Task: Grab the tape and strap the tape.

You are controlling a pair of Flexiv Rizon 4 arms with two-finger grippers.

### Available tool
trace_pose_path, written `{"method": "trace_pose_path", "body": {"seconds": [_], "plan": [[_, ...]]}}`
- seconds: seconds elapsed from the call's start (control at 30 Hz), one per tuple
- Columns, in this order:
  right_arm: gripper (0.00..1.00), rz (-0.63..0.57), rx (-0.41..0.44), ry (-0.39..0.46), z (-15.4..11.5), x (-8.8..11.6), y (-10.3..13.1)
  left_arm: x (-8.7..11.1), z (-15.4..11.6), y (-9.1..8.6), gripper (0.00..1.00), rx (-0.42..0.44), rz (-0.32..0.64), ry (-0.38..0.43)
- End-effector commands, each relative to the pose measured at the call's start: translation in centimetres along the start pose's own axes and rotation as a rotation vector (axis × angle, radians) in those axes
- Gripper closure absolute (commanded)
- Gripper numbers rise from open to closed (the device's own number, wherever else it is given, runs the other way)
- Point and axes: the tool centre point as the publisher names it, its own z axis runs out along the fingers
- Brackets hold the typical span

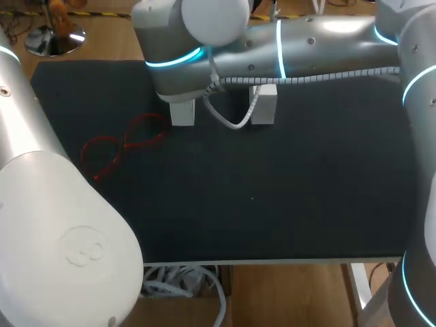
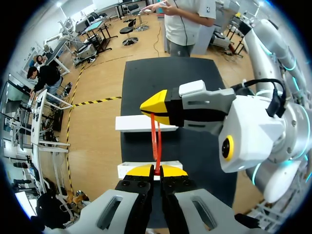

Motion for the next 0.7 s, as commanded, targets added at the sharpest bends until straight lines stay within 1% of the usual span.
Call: {"method": "trace_pose_path", "body": {"seconds": [0.03,0.2,0.7], "plan": [[1.0,-0.004,0.006,-0.003,0.31,-0.05,0.62,-0.03,-0.12,-0.06,1.0,-0.004,0.0,0.002],[1.0,-0.016,-0.007,-0.002,0.22,0.2,0.95,-0.03,-0.12,-0.06,1.0,-0.004,0.0,0.002],[1.0,-0.028,-0.012,0.015,0.17,0.27,0.61,-0.03,-0.12,-0.06,1.0,-0.004,0.0,0.002]]}}
